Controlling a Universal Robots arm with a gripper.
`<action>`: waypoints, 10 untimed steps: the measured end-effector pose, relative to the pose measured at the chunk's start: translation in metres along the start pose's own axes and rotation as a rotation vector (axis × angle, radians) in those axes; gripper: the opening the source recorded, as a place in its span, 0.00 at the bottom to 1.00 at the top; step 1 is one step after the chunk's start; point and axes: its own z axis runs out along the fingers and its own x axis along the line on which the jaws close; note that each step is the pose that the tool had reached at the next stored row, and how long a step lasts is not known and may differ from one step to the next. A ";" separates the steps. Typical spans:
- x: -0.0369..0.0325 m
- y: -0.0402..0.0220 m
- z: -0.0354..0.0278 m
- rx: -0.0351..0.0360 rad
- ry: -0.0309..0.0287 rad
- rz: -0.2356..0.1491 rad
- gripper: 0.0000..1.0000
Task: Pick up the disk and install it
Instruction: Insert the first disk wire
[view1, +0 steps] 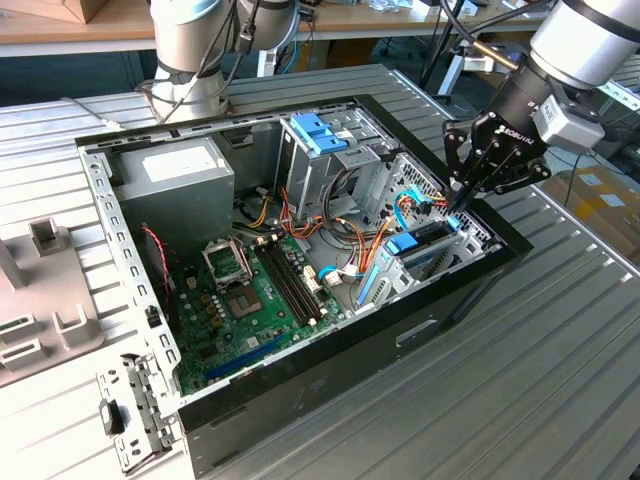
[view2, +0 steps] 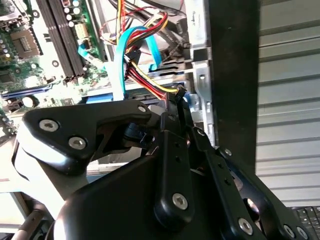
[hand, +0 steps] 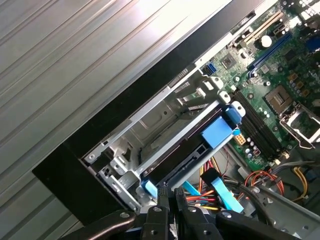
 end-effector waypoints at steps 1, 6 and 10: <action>-0.0017 0.0015 0.0002 0.0001 0.0000 0.000 0.17; -0.0150 0.0133 0.0018 0.0003 -0.0001 0.000 0.17; -0.0187 0.0167 0.0023 0.0004 -0.0002 0.000 0.17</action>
